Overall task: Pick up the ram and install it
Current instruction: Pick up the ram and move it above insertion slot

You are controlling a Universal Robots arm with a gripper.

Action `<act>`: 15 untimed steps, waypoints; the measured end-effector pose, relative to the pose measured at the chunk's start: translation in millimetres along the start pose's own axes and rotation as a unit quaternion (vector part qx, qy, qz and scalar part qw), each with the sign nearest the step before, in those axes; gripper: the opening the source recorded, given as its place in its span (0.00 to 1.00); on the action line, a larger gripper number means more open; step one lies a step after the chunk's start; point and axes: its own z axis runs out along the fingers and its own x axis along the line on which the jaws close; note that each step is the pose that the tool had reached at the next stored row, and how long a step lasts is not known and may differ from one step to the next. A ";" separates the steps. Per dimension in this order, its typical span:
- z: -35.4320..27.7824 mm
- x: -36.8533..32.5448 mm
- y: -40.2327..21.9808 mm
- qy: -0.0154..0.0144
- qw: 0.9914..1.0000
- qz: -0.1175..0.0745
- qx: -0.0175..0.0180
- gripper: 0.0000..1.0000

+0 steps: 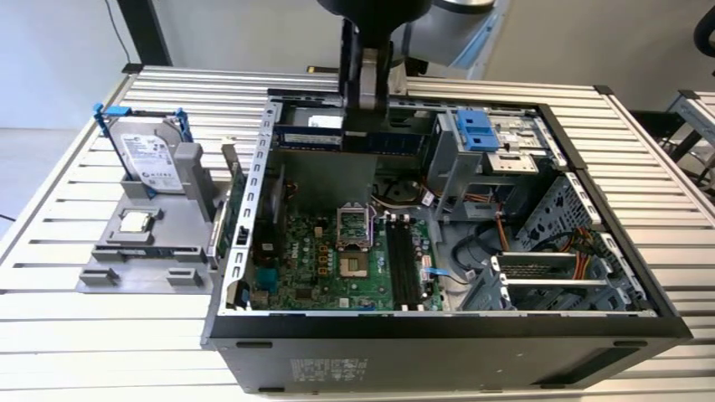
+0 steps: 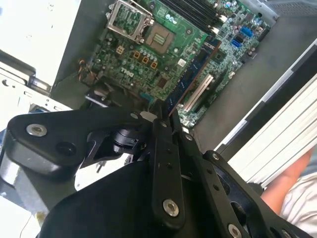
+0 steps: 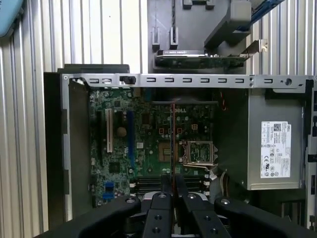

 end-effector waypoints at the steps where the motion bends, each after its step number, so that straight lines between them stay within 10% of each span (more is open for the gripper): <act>1: 0.0 -0.1 -2.3 0.000 1.000 0.000 0.000 0.00; 15: -0.5 -1.3 -36.3 0.000 1.000 0.000 0.000 0.00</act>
